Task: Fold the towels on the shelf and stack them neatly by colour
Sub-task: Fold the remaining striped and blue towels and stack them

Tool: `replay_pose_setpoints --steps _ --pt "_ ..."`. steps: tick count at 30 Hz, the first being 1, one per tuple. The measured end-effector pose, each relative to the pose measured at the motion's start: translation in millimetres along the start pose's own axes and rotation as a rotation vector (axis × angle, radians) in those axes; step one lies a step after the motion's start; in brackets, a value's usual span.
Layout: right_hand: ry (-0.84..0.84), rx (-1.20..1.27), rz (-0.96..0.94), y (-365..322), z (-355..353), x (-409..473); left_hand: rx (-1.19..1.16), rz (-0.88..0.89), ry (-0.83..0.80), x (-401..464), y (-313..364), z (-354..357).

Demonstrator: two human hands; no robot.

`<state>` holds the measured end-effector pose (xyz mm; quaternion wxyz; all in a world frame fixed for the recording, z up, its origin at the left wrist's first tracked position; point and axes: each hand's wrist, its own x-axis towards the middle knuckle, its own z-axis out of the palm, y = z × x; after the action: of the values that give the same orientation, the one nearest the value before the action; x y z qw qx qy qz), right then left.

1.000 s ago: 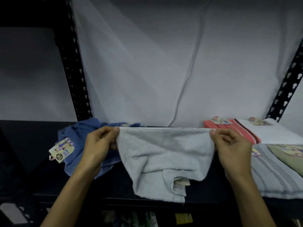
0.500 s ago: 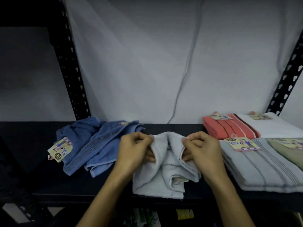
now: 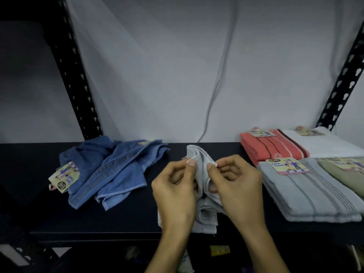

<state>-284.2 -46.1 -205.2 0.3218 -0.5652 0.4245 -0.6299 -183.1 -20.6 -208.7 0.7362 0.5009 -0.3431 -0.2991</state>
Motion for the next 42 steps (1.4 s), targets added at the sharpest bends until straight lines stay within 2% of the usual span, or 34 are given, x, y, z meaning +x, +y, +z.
replay_pose_setpoints --steps 4,9,18,22,25,30,36,39,42 --pt "-0.022 0.067 -0.025 -7.1 4.1 -9.1 -0.085 -0.005 -0.099 -11.5 4.8 3.9" --pt "-0.015 0.109 -0.082 -7.1 4.6 -12.7 -0.109 0.008 -0.146 -8.8 1.9 -3.2" --pt "-0.224 0.074 -0.134 -6.5 -4.6 -14.8 -0.111 0.047 -0.353 1.8 7.3 -21.9" --pt "-0.311 0.109 -0.124 -3.3 -15.7 -6.7 0.095 0.229 -0.382 11.1 5.7 -39.2" --pt "-0.292 -0.076 -0.235 2.3 -36.0 11.6 0.275 0.367 -0.414 15.3 5.9 -53.9" --pt "-0.561 -0.44 -0.282 7.2 -58.1 42.4 0.471 0.588 -0.454 25.9 14.4 -68.7" --pt "-0.868 -0.685 -0.228 7.1 -54.9 67.7 0.622 0.763 -0.485 44.3 26.5 -75.9" --pt "-0.93 -0.753 -0.245 -7.2 -52.1 79.3 0.771 0.877 -0.477 65.3 37.3 -73.3" --pt "-0.94 -0.803 -0.289 -30.3 -50.2 92.4 0.989 0.988 -0.578 90.3 53.1 -66.9"
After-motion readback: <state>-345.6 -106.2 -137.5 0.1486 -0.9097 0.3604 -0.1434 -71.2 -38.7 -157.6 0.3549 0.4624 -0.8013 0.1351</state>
